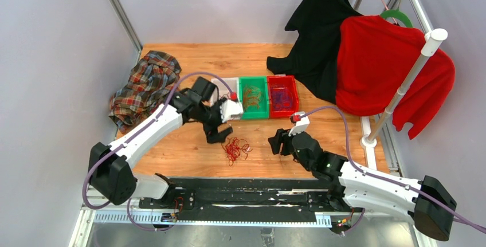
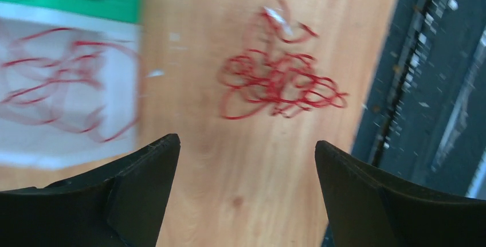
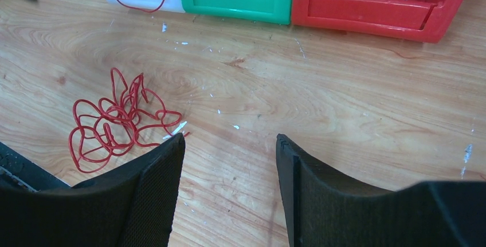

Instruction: Untangle the cables

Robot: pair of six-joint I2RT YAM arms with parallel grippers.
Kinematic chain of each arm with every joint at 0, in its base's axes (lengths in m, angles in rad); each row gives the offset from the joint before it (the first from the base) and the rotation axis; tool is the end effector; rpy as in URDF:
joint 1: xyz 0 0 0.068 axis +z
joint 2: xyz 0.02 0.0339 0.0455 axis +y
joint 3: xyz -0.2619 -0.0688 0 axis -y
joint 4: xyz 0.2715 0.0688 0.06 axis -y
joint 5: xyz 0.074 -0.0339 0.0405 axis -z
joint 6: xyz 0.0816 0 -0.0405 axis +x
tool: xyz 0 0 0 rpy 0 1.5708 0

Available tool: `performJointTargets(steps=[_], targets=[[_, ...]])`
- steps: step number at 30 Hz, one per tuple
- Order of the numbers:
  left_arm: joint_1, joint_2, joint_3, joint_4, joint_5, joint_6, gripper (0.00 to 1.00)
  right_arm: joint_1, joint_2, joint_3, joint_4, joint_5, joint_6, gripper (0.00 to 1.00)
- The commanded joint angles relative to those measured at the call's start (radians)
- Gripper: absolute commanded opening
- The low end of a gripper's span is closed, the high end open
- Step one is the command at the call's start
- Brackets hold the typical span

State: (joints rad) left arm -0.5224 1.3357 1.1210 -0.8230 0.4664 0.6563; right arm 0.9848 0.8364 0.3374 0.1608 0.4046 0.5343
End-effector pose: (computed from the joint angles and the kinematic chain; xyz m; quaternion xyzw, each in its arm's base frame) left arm 0.2518 -0.1873 0.2425 0.5723 0.7464 -0.2053 0.2706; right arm 0.1662 0.1923 0.1812 -0.0653 0.8051 0.2710 0.5235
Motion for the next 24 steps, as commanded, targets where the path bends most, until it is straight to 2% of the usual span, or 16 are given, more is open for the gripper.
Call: performJointTargets(steps=[1, 4, 7, 14, 18, 20, 22, 24], targets=[[-0.084, 0.021, -0.095, -0.034, 0.061, 0.068, 0.92, -0.014, 0.014, 0.025, 0.022, -0.016, -0.005, 0.59], [-0.102, 0.09, -0.101, 0.051, 0.019, -0.107, 0.88, -0.015, 0.015, 0.025, 0.023, -0.016, -0.001, 0.58], [-0.103, 0.13, -0.11, 0.108, 0.017, -0.168, 0.83, -0.015, 0.01, 0.021, 0.023, -0.012, 0.005, 0.58], [-0.115, 0.147, -0.175, 0.195, -0.007, -0.049, 0.7, -0.014, 0.018, 0.018, 0.025, -0.01, 0.006, 0.58], [-0.116, 0.183, -0.168, 0.182, 0.015, 0.001, 0.5, -0.015, 0.023, 0.02, 0.029, -0.01, 0.01, 0.58], [-0.115, 0.184, -0.158, 0.173, 0.007, 0.0, 0.29, -0.014, 0.02, 0.021, 0.03, -0.009, 0.009, 0.57], [-0.116, 0.171, -0.13, 0.136, -0.001, -0.006, 0.11, -0.015, 0.019, 0.024, 0.035, -0.016, 0.001, 0.57], [-0.116, 0.14, -0.095, 0.092, -0.01, -0.028, 0.04, -0.015, 0.027, 0.032, 0.049, -0.031, -0.009, 0.57]])
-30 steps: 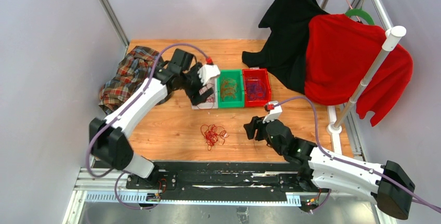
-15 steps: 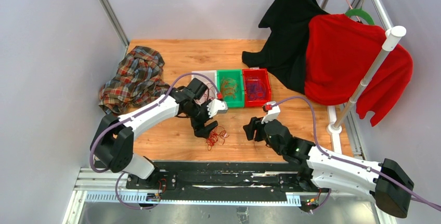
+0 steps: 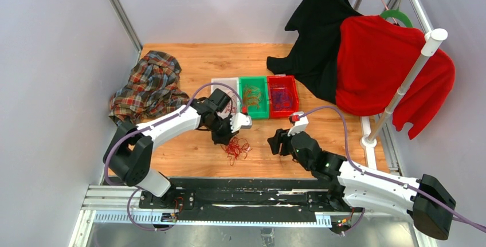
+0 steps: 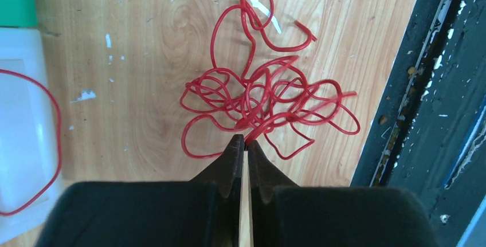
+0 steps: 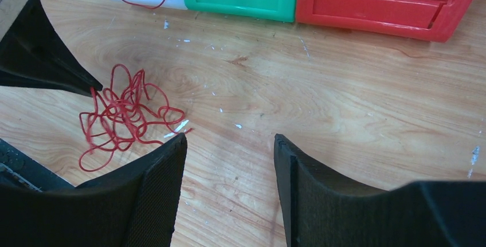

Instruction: Untangle the cables

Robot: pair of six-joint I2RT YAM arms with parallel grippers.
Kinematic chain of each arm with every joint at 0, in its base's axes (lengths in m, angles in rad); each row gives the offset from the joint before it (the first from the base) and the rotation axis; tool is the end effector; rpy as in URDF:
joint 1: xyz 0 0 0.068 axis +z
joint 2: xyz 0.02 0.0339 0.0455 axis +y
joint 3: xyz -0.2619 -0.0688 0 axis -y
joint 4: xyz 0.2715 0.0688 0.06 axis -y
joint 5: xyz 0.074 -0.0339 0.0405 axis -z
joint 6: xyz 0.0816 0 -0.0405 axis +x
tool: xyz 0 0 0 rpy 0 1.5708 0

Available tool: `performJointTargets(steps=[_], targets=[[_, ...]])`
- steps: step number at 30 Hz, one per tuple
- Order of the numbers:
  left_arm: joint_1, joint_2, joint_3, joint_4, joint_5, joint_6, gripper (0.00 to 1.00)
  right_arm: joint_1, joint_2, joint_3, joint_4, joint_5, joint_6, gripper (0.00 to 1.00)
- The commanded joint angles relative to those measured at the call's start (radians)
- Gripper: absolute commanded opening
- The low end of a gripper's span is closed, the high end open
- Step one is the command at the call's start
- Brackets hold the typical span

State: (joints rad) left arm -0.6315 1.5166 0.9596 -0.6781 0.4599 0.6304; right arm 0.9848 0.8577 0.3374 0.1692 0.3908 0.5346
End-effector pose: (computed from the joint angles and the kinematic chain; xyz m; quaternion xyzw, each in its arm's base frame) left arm 0.2340 -0.2161 0.1435 0.5971 0.7527 -0.2248 0.1625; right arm 0.1666 0.1948 0.1773 -0.0711 0.8087 0.2715 0.5170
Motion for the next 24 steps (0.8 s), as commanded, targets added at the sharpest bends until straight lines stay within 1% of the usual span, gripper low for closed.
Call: performJointTargets(steps=[1, 3, 8, 11, 15, 19, 24], targets=[[-0.007, -0.059, 0.086, -0.078, -0.002, -0.015, 0.03, -0.014, 0.014, 0.039, 0.053, -0.028, -0.017, 0.58], [-0.006, -0.109, 0.123, -0.123, 0.001, -0.05, 0.01, -0.014, 0.038, 0.059, 0.087, -0.062, -0.036, 0.58], [-0.007, -0.186, 0.233, -0.215, 0.026, -0.139, 0.01, -0.013, 0.101, 0.143, 0.13, -0.18, -0.06, 0.67], [-0.007, -0.217, 0.271, -0.232, 0.038, -0.201, 0.01, 0.003, 0.124, 0.178, 0.185, -0.227, -0.066, 0.69], [-0.007, -0.246, 0.306, -0.232, 0.031, -0.281, 0.01, 0.045, 0.135, 0.229, 0.223, -0.243, -0.093, 0.69], [-0.008, -0.264, 0.331, -0.234, 0.016, -0.323, 0.01, 0.103, 0.137, 0.265, 0.245, -0.219, -0.133, 0.7], [-0.013, -0.276, 0.351, -0.241, 0.026, -0.362, 0.01, 0.125, 0.176, 0.305, 0.249, -0.198, -0.171, 0.7]])
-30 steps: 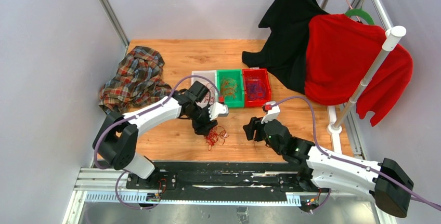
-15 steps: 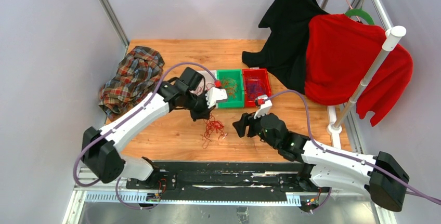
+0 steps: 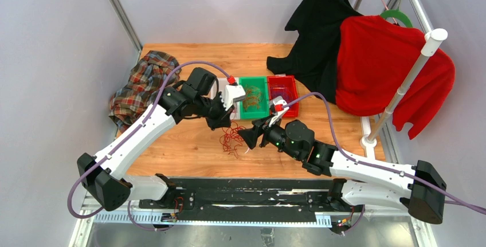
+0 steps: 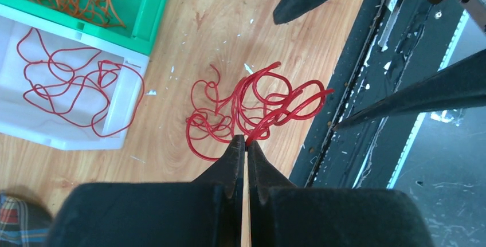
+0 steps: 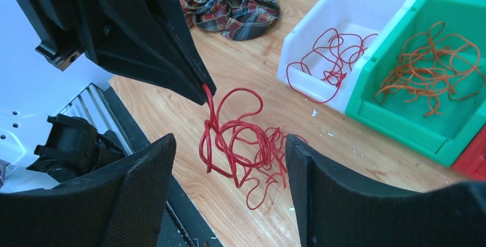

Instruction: Untangle the cables

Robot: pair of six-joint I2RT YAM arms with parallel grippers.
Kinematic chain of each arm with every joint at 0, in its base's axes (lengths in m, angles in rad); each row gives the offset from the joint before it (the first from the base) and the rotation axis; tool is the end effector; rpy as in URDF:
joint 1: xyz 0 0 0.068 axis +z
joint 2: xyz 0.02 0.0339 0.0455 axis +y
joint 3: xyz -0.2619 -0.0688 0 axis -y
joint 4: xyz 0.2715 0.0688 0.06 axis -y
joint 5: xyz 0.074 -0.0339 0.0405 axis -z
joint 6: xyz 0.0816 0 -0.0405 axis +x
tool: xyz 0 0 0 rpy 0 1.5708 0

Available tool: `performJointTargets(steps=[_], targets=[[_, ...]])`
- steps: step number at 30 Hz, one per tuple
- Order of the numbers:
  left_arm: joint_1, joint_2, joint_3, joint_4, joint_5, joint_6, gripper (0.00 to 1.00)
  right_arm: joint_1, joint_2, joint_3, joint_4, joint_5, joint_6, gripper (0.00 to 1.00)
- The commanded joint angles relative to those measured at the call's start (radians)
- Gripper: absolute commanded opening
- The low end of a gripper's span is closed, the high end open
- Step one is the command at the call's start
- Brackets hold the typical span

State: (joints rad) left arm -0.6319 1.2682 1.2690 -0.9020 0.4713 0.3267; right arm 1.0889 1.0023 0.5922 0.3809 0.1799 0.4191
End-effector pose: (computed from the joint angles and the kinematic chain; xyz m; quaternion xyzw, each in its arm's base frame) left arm 0.2238 -0.2097 0.3087 0.4916 0.7795 -0.2665 0.2823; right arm 0.1548 0.2645 0.2765 -0.1757 0.6953 0.4280 0.5499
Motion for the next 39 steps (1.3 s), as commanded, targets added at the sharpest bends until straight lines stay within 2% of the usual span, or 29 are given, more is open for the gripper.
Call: performJointTargets(steps=[1, 8, 17, 26, 31, 39], targets=[[-0.014, -0.032, 0.044, -0.018, 0.015, -0.061, 0.01, 0.022, 0.043, 0.058, 0.039, 0.014, -0.061, 0.7], [-0.021, -0.042, 0.07, -0.053, 0.038, -0.042, 0.01, 0.026, 0.153, 0.117, 0.021, 0.108, -0.109, 0.7], [-0.029, -0.033, 0.132, -0.116, 0.173, 0.011, 0.01, 0.026, 0.272, 0.166, 0.076, 0.229, -0.135, 0.67], [-0.031, -0.023, 0.249, -0.162, 0.296, 0.009, 0.01, 0.023, 0.308, 0.067, 0.177, 0.3, -0.078, 0.66], [-0.031, -0.017, 0.354, -0.166, 0.293, 0.003, 0.01, 0.019, 0.281, -0.005, 0.176, 0.295, -0.021, 0.56], [-0.031, 0.005, 0.558, -0.178, 0.243, -0.005, 0.0, 0.011, 0.196, -0.156, 0.144, 0.332, 0.087, 0.35]])
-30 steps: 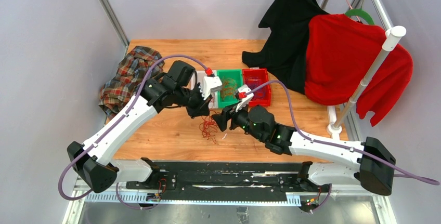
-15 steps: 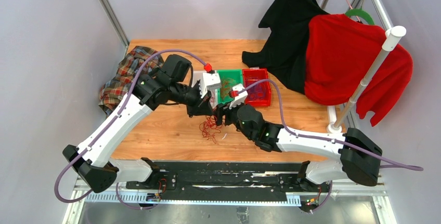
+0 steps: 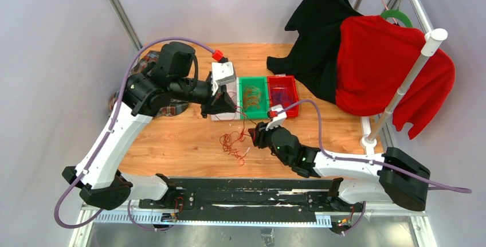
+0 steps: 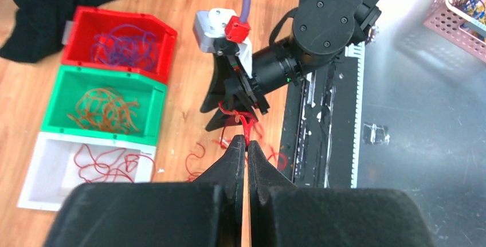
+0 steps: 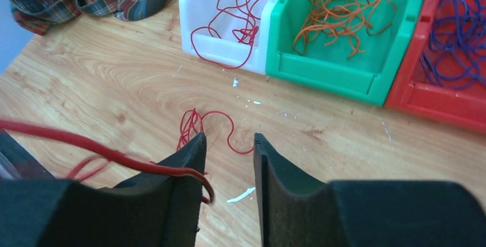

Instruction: Untangle the cables

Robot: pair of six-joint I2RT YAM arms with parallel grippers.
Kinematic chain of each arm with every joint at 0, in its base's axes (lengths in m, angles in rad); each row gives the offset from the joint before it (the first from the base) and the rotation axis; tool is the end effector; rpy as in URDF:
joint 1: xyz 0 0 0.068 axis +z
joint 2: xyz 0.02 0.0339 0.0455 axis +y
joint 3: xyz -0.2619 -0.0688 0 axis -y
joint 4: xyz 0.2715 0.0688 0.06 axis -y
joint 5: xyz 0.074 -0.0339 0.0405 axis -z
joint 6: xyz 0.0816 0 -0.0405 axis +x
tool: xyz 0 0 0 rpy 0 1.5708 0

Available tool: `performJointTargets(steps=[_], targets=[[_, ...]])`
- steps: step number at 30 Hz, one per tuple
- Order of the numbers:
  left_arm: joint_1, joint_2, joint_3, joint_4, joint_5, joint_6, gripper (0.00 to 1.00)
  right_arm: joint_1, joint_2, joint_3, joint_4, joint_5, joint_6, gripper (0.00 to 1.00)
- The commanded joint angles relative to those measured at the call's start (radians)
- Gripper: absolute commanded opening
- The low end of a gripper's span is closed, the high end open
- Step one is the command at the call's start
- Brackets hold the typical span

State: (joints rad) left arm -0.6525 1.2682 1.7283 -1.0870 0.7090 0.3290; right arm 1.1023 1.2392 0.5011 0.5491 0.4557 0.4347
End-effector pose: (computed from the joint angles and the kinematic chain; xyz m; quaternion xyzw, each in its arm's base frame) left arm 0.1812 -0.2053 0.4581 0.5329 0.6623 -0.3738 0.3710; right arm 0.1768 0.2698 0.1952 -0.1100 0.7565 0.3063 0.5673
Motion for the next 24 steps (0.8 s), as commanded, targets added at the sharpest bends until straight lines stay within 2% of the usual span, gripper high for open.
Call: performJointTargets(steps=[1, 6, 18, 21, 24], targets=[[-0.01, 0.008, 0.12, 0.007, -0.001, -0.008, 0.0, -0.002, -0.054, -0.076, -0.032, 0.061, 0.079, 0.32], [-0.01, 0.023, 0.231, 0.007, -0.082, 0.018, 0.0, -0.002, -0.113, -0.146, -0.077, 0.089, 0.117, 0.28], [-0.009, 0.112, 0.485, 0.009, -0.374, 0.146, 0.0, -0.004, -0.268, -0.243, -0.191, 0.145, 0.175, 0.31], [-0.01, 0.129, 0.51, 0.012, -0.432, 0.198, 0.0, -0.004, -0.298, -0.252, -0.216, 0.146, 0.183, 0.32], [-0.01, 0.12, 0.454, 0.054, -0.491, 0.234, 0.0, -0.004, -0.321, -0.248, -0.243, 0.151, 0.184, 0.33]])
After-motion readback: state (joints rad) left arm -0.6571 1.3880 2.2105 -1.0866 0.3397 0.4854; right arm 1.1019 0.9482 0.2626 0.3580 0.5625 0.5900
